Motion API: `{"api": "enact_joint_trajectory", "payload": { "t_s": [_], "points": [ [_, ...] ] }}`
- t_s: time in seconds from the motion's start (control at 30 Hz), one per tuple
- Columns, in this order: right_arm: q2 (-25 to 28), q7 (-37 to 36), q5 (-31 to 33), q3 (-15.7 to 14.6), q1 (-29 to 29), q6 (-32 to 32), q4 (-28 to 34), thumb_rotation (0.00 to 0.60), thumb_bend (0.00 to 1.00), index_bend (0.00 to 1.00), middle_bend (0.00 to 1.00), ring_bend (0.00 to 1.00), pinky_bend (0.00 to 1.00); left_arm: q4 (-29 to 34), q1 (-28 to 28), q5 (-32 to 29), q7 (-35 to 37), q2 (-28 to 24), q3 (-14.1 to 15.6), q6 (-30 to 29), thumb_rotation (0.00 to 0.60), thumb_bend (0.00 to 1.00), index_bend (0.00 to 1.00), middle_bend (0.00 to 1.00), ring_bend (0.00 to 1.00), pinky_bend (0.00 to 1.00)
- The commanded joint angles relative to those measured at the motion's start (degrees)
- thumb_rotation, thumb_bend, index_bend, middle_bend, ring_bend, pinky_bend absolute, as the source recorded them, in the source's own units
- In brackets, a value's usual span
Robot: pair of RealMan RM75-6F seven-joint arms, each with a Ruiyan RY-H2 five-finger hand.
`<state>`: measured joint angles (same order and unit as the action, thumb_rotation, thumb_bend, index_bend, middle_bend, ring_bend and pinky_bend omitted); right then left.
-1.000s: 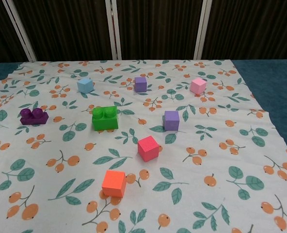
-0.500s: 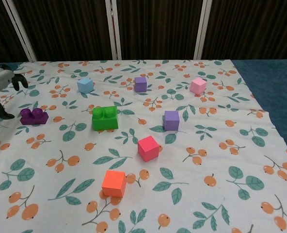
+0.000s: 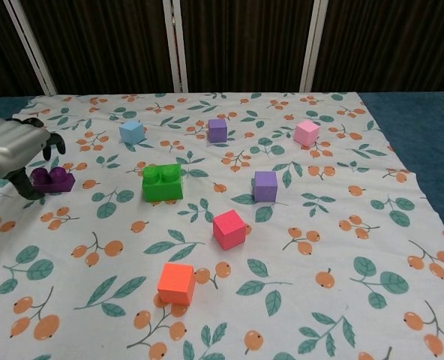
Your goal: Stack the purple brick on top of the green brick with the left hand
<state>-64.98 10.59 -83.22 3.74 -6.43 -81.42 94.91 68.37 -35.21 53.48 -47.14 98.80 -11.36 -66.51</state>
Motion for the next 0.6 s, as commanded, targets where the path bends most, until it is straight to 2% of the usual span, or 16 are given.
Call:
{"api": "enact_joint_trajectory", "payload": {
  "t_s": [0.03,0.6],
  "points": [
    [-0.17,0.51,-0.08,-0.10,-0.05,0.06,0.21,0.600,0.19,0.00,0.00,0.00,0.00,-1.24,-0.50,-0.05,-0.23,0.92,0.11,0.43,0.600,0.24,0.25,0.31,0.05,0.12],
    [-0.46,1.89,0.43,-0.15,-0.29,0.51,0.43,0.600,0.19,0.00,0.00,0.00,0.00,-7.41,-0.89,0.33,-1.22,5.53,0.35,-0.58,0.600,0.29,0.31,0.38,0.08,0.12]
  ]
}}
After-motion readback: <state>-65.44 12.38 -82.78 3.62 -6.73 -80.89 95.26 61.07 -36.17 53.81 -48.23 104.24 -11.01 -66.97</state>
